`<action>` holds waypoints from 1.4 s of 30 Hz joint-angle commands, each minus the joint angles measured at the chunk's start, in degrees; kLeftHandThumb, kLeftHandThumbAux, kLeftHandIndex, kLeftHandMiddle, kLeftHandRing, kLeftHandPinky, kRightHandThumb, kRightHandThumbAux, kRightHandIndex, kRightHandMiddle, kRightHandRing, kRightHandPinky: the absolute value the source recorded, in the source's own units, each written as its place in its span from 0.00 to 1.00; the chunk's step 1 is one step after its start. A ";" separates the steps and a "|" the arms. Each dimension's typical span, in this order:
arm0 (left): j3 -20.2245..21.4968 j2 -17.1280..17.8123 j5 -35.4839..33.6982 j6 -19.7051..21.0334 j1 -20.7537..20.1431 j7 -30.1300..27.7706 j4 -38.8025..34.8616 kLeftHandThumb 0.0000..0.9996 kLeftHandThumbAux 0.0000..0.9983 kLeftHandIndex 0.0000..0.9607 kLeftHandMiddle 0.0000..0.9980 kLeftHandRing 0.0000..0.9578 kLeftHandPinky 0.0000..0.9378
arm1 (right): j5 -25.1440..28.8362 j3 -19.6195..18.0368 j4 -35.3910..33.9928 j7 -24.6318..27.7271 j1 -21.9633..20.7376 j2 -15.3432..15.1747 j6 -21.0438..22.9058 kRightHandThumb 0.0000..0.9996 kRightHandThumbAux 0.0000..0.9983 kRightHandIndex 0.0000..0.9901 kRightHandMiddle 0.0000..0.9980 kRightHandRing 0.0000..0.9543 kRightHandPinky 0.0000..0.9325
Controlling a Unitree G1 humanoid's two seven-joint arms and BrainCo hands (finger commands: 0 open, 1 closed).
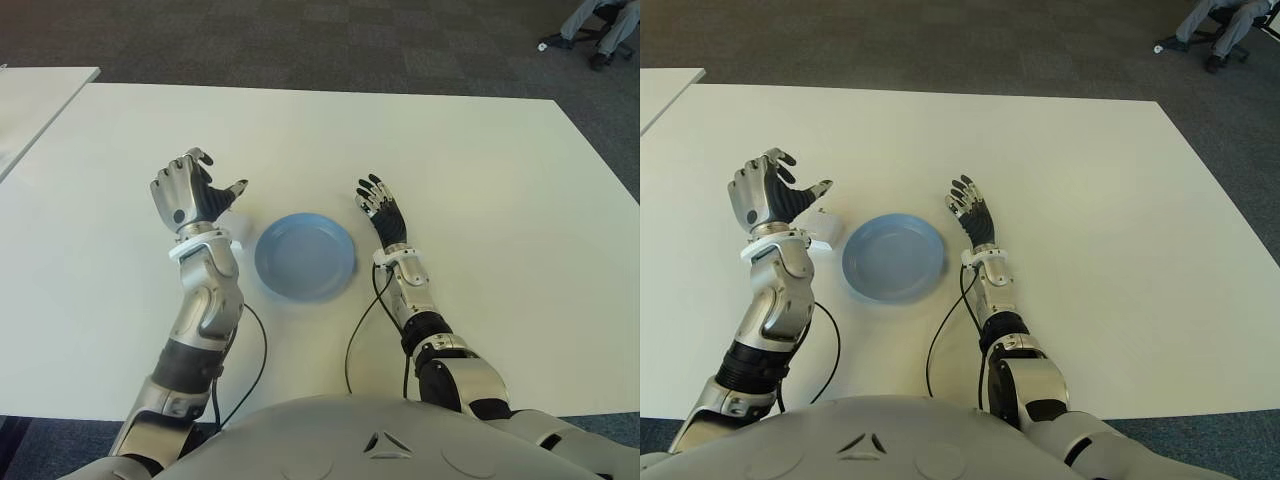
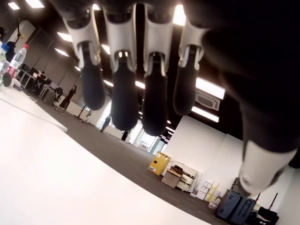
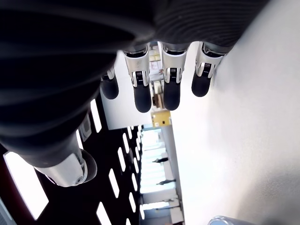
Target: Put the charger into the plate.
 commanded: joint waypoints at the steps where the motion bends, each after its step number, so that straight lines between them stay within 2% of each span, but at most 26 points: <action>1: -0.22 -0.55 1.08 1.24 -0.29 -3.10 -1.39 0.75 0.70 0.46 0.87 0.90 0.91 | 0.09 -0.12 1.57 -0.30 1.10 0.04 1.89 0.01 0.66 0.08 0.16 0.12 0.09; 8: -0.31 -1.17 1.93 1.46 -0.04 -4.83 -2.22 0.75 0.70 0.46 0.87 0.90 0.92 | 0.06 -0.07 1.73 -0.30 1.11 0.11 1.70 0.01 0.66 0.08 0.16 0.12 0.09; 15: -0.64 -1.09 1.83 -0.14 0.70 -4.87 -2.51 0.75 0.70 0.46 0.87 0.90 0.91 | 0.13 -0.11 1.88 -0.29 1.00 0.25 1.54 0.01 0.66 0.08 0.15 0.12 0.09; 22: -1.46 -1.11 2.91 0.75 1.63 -7.63 -2.74 0.75 0.70 0.46 0.85 0.89 0.89 | 0.03 -0.05 1.98 -0.43 0.98 0.32 1.44 0.01 0.67 0.07 0.15 0.12 0.09; 25: -1.88 -0.79 3.47 1.36 2.86 -8.82 -0.83 0.73 0.69 0.45 0.80 0.82 0.78 | 0.03 -0.08 2.15 -0.43 0.92 0.33 1.31 0.01 0.66 0.07 0.15 0.12 0.09; 26: -1.94 -0.49 3.47 1.25 3.26 -9.02 0.19 0.64 0.62 0.36 0.62 0.63 0.62 | 0.01 -0.08 2.30 -0.46 0.87 0.36 1.24 0.01 0.66 0.08 0.15 0.12 0.09; 27: -2.09 0.09 3.32 0.92 3.69 -9.35 1.77 0.59 0.57 0.31 0.50 0.51 0.51 | 0.01 -0.09 2.42 -0.48 0.83 0.38 1.18 0.01 0.66 0.08 0.15 0.12 0.09; 28: -2.17 0.45 3.24 0.67 3.95 -9.58 2.82 0.56 0.54 0.27 0.43 0.43 0.44 | 0.00 -0.10 2.52 -0.49 0.79 0.39 1.13 0.01 0.66 0.08 0.15 0.12 0.09; 30: -2.91 1.78 3.21 0.06 4.32 -10.73 5.88 0.46 0.48 0.15 0.21 0.21 0.22 | 0.03 -0.12 2.66 -0.44 0.74 0.40 1.04 0.01 0.66 0.08 0.16 0.12 0.09; 32: -3.89 2.94 3.70 -0.18 4.44 -11.95 8.19 0.40 0.43 0.08 0.11 0.10 0.11 | 0.05 -0.12 2.68 -0.41 0.70 0.43 0.99 0.02 0.66 0.08 0.16 0.12 0.09; 34: -4.96 3.59 4.52 0.06 4.37 -13.08 9.73 0.33 0.38 0.03 0.04 0.04 0.04 | 0.07 -0.12 2.65 -0.39 0.67 0.46 0.97 0.02 0.66 0.08 0.16 0.12 0.09; 36: -5.70 3.82 5.00 0.36 4.29 -13.56 10.61 0.29 0.34 0.02 0.02 0.02 0.02 | 0.08 -0.14 2.68 -0.36 0.66 0.47 0.94 0.02 0.66 0.08 0.16 0.12 0.09; 42: -8.36 2.90 7.27 2.02 4.11 -12.64 14.63 0.20 0.25 0.00 0.00 0.00 0.00 | 0.09 -0.15 2.88 -0.21 0.62 0.40 0.82 0.01 0.66 0.08 0.16 0.13 0.09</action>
